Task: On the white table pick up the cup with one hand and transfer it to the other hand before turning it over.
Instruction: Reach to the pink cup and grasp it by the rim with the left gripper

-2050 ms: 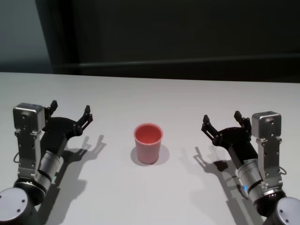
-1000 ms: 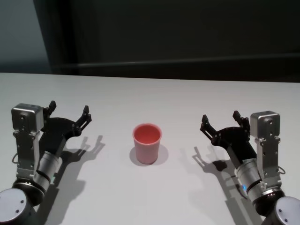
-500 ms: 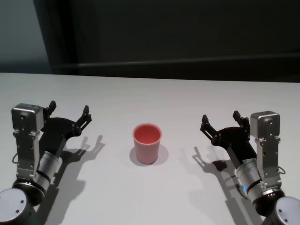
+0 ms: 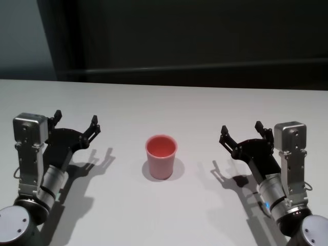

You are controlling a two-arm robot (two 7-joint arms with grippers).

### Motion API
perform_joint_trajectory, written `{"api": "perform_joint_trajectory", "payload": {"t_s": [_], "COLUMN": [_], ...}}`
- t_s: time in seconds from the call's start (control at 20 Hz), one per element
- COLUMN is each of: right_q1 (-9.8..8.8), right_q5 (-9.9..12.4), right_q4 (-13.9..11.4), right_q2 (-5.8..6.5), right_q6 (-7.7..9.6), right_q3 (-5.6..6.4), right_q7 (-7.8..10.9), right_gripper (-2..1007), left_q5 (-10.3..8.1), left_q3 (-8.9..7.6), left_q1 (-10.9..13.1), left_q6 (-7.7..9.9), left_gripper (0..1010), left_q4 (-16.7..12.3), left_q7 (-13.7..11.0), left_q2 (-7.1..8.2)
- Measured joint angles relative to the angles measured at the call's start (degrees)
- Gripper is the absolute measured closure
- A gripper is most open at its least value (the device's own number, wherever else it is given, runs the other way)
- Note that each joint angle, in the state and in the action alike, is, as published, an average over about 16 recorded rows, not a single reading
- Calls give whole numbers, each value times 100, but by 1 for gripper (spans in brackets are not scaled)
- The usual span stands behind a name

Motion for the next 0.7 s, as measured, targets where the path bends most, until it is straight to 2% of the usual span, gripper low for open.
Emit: {"api": "perform_joint_trajectory", "payload": {"t_s": [0.7], "right_q1": [0], "right_q5": [0], "right_q4": [0], "right_q2": [0], "right_q6": [0], "right_q3": [0], "right_q7": [0], "right_gripper": [5], "left_q5": [9], "left_q3": [-20], "left_q1": [12], "left_q6": [-5], "left_gripper": [9], "left_q4": [-21], "left_q7": [-51], "left_q2": [4]}}
